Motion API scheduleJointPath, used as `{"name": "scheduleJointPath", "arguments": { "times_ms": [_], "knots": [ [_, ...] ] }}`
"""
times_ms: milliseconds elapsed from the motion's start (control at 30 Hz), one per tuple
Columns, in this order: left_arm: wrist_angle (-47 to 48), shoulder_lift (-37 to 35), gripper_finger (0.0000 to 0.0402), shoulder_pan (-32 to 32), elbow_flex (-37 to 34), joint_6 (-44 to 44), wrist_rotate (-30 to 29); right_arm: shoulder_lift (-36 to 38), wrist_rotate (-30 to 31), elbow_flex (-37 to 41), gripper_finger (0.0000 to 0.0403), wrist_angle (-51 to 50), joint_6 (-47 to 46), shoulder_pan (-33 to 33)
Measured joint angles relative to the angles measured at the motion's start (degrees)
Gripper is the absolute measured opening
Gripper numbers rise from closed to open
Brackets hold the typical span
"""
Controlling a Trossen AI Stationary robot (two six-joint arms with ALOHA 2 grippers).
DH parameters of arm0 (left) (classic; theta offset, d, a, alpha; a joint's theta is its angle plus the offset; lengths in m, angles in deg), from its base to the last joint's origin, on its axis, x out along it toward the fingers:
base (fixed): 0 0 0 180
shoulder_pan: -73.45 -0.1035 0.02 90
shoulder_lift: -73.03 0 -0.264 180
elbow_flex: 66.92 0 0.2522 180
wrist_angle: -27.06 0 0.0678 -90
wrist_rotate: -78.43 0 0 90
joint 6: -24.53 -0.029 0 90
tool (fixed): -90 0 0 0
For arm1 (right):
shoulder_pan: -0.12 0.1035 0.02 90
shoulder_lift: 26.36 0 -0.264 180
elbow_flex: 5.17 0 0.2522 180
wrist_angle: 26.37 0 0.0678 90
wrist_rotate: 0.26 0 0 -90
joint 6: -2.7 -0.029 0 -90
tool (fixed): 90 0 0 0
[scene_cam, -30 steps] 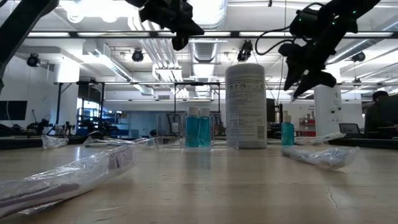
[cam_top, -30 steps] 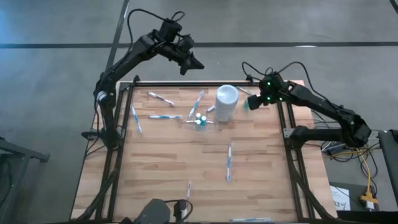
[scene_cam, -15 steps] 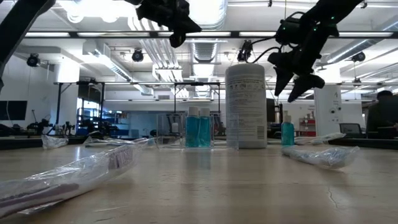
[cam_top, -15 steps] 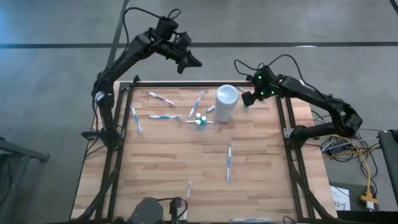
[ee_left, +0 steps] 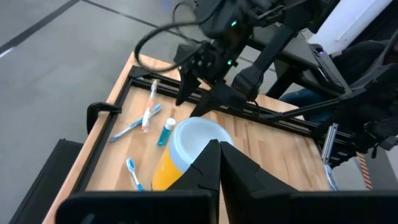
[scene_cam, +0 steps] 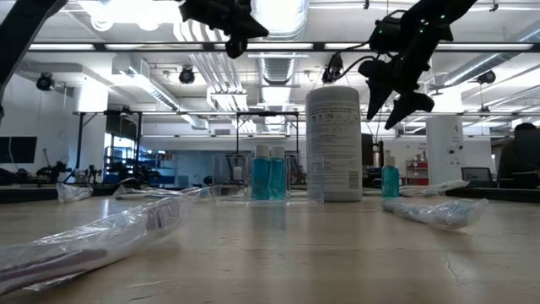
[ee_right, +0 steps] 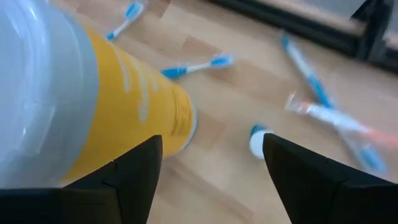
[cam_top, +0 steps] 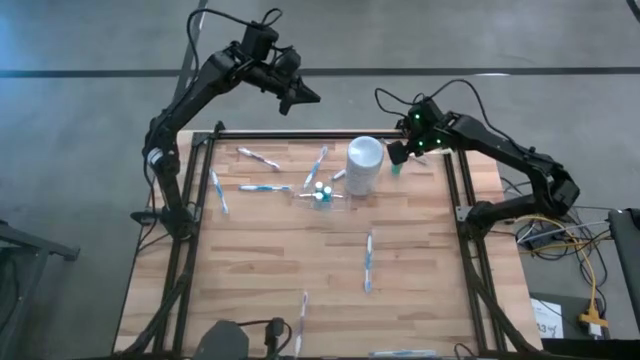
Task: Pick & Place toothbrushing station
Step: Put the mouthwash into the transparent organizer
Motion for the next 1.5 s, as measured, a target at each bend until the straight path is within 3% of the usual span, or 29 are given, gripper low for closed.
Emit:
{"name": "scheduleJointPath", "arguments": {
  "times_ms": [267, 567, 733, 1500],
  "knots": [
    [0.02, -0.80, 0.0016, -0.04, 0.00, -0.56, 0.14, -5.82, -2.44, -0.94, 0.0277, -6.69, 2.58, 0.47],
    [-0.15, -1.95, 0.0014, -0.04, 0.00, -0.89, 0.15, -4.02, 3.58, -5.08, 0.0276, -9.63, 3.26, 0.17],
    [-0.19, -2.02, 0.0014, -0.04, 0.00, -0.88, -0.02, -6.36, 2.30, -4.42, 0.0269, -10.97, 3.45, -0.41],
    [-0.11, -2.38, 0.0010, -0.02, 0.00, -0.09, 0.02, -14.94, 4.44, -4.04, 0.0238, -9.20, 11.01, -2.18]
  ]
}}
